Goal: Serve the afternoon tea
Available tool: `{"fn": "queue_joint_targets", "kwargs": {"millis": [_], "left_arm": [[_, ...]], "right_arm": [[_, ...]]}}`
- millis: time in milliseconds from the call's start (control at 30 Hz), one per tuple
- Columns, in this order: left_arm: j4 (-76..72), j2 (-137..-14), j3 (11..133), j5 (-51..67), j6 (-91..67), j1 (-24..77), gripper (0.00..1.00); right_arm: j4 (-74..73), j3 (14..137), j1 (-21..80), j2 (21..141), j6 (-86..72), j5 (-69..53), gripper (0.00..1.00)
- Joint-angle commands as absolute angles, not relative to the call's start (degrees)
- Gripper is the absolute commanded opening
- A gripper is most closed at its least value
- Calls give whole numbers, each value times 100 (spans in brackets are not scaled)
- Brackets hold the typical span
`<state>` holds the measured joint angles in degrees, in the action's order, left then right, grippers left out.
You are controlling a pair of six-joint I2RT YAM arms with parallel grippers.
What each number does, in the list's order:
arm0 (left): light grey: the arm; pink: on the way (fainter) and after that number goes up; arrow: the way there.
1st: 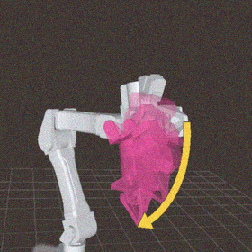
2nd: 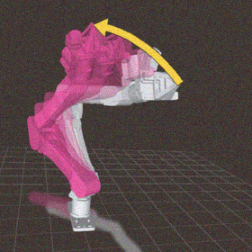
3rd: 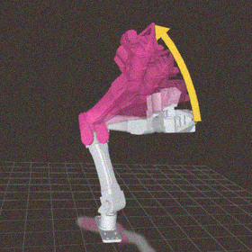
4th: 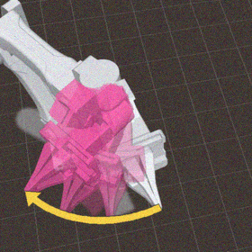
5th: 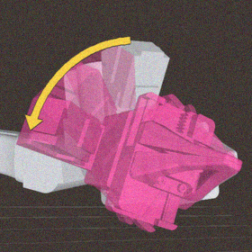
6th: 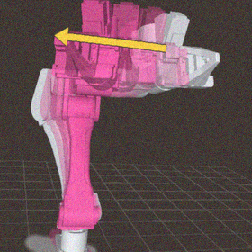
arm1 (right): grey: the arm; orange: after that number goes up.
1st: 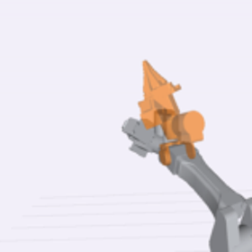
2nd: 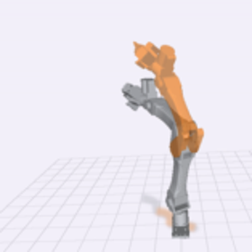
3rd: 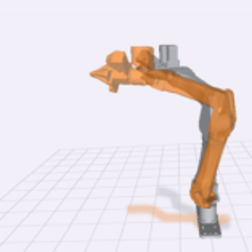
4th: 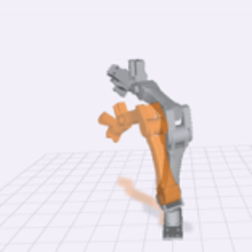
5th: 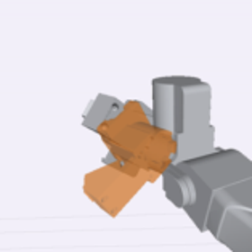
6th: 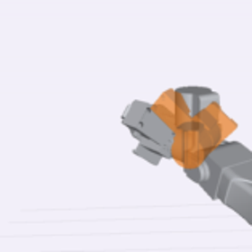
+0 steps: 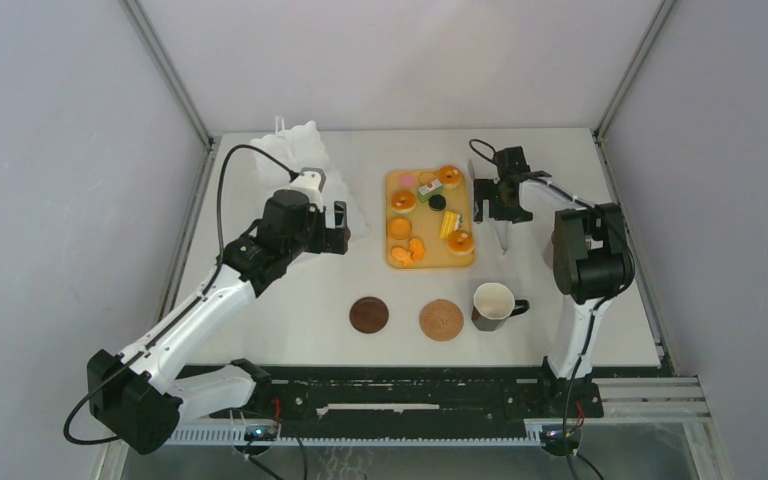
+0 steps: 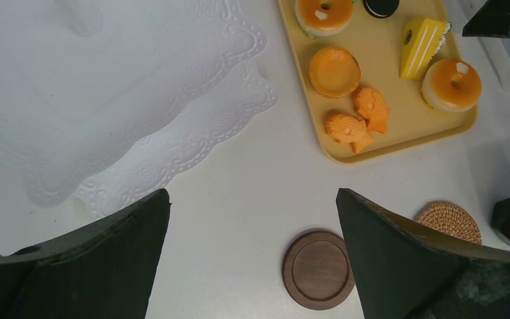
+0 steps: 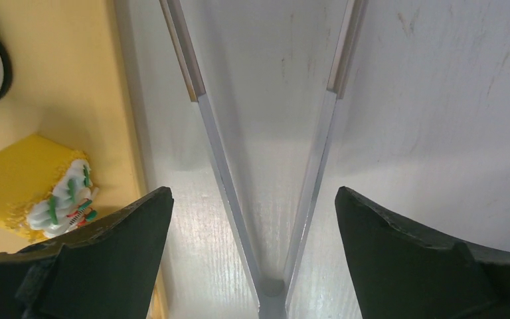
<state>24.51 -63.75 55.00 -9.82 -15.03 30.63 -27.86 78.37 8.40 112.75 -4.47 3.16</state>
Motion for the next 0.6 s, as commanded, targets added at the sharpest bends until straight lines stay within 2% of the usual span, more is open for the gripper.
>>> {"fn": "queue_joint_targets", "kwargs": {"millis": [0, 133, 300, 567], "left_arm": [[2207, -6240, 5747, -898, -1513, 3089, 100], [2189, -6256, 5764, -883, -1503, 3086, 100], [2186, -6251, 5787, -880, -1496, 3088, 100], [2185, -6255, 5791, -862, -1468, 3091, 100]], "right_arm": [[-2726, 8281, 831, 11272, -926, 488, 100], [-2839, 8633, 819, 11506, -1193, 386, 99], [-2942, 8927, 801, 11816, -1443, 522, 92], [-3204, 9219, 769, 12050, -1557, 610, 87]]}}
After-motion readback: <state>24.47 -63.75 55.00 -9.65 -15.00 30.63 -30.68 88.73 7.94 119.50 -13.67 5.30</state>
